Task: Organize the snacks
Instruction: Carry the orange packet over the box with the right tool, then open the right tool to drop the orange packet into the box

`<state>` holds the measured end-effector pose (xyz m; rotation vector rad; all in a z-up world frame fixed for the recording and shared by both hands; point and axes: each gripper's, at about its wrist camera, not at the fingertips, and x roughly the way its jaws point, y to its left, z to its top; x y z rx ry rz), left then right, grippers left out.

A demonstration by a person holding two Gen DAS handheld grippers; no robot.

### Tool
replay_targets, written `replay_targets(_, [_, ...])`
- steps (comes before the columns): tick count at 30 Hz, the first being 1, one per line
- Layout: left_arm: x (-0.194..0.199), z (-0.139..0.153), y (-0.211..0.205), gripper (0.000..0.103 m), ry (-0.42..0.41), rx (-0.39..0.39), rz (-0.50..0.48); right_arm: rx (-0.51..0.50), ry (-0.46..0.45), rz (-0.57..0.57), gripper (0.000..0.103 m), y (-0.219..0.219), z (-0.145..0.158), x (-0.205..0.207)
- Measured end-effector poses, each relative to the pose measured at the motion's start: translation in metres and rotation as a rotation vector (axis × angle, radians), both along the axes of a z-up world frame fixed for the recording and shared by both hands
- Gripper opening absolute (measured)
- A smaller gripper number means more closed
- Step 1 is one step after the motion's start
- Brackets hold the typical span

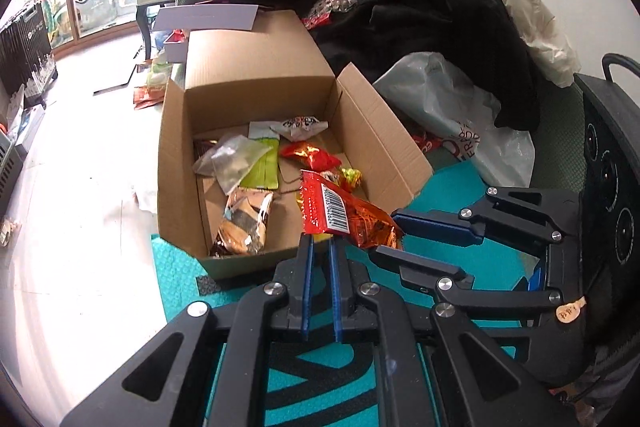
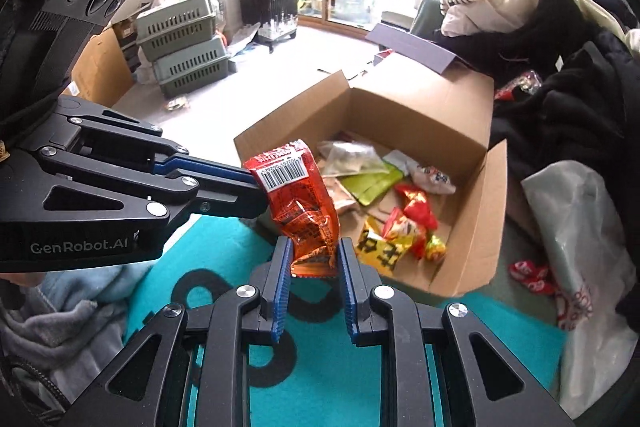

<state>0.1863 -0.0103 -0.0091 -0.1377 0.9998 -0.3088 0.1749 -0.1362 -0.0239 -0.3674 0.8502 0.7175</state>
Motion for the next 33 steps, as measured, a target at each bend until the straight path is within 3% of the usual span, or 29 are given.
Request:
replay_targets(7, [0.055,-0.001,0.009,0.008,-0.027,-0.004,0.001,-0.007,-0.033,-0.018,0.022,0.01,0.007,0.05])
replay_targets(16, [0.11,-0.034,0.023,0.008,0.003,-0.008,0.021,-0.036,-0.021,-0.058,0.023,0.025,-0.014,0.106])
replay_targets(33, [0.138,-0.106,0.027,0.008,0.158,0.064,0.038,-0.046,0.134,-0.153,0.024,0.034,-0.082,0.129])
